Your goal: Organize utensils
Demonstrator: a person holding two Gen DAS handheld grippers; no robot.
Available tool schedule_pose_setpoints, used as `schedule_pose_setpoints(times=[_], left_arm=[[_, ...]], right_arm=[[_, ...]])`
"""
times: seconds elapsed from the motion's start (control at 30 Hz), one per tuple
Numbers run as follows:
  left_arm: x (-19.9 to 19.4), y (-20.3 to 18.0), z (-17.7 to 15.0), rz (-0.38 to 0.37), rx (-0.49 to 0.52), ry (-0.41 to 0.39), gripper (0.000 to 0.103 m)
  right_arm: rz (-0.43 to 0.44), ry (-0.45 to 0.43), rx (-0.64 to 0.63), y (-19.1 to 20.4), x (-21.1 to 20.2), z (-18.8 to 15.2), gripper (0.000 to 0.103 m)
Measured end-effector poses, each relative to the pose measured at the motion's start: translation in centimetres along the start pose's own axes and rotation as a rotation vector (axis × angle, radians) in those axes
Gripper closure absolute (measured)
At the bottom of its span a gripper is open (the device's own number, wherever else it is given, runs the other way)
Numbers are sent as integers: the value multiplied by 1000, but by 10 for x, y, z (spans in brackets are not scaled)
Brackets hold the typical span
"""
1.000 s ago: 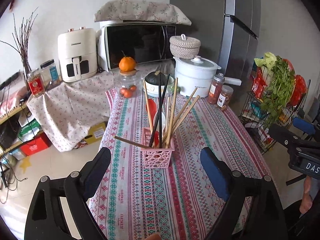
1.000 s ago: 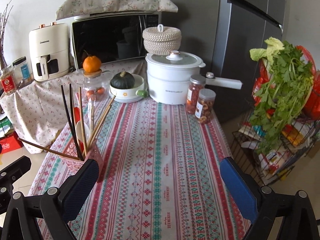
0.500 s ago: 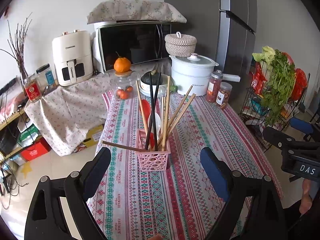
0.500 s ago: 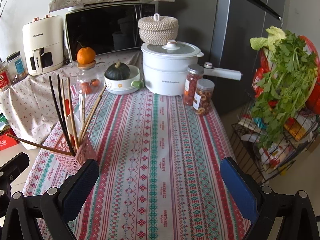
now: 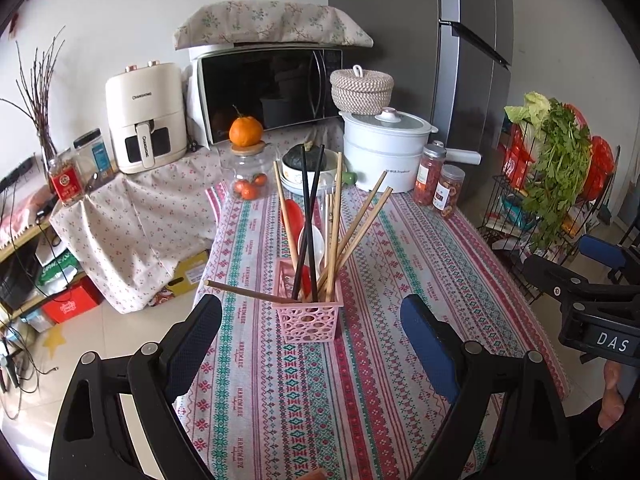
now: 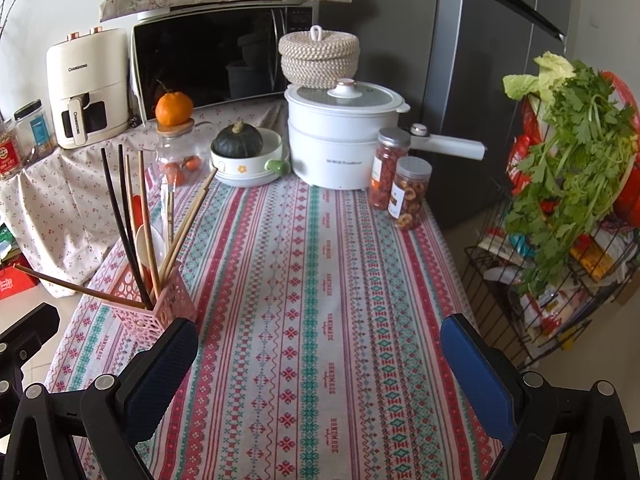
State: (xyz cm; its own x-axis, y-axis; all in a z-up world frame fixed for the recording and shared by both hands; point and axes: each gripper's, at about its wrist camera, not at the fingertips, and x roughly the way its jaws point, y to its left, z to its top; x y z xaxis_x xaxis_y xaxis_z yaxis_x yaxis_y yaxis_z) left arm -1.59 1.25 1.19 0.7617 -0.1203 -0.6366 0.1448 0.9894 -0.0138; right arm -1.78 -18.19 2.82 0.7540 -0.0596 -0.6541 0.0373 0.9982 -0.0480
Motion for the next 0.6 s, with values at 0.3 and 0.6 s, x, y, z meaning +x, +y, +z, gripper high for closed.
schedule_pose_setpoints(times=[0.3,0.6], left_arm=[[0,0,0,0,0,0,10],[-1,0,-1,0,0,-1,10]], right_arm=[[-2,-3,5,-1,0,0,3],[-1,-2,4,-1,0,-1,3]])
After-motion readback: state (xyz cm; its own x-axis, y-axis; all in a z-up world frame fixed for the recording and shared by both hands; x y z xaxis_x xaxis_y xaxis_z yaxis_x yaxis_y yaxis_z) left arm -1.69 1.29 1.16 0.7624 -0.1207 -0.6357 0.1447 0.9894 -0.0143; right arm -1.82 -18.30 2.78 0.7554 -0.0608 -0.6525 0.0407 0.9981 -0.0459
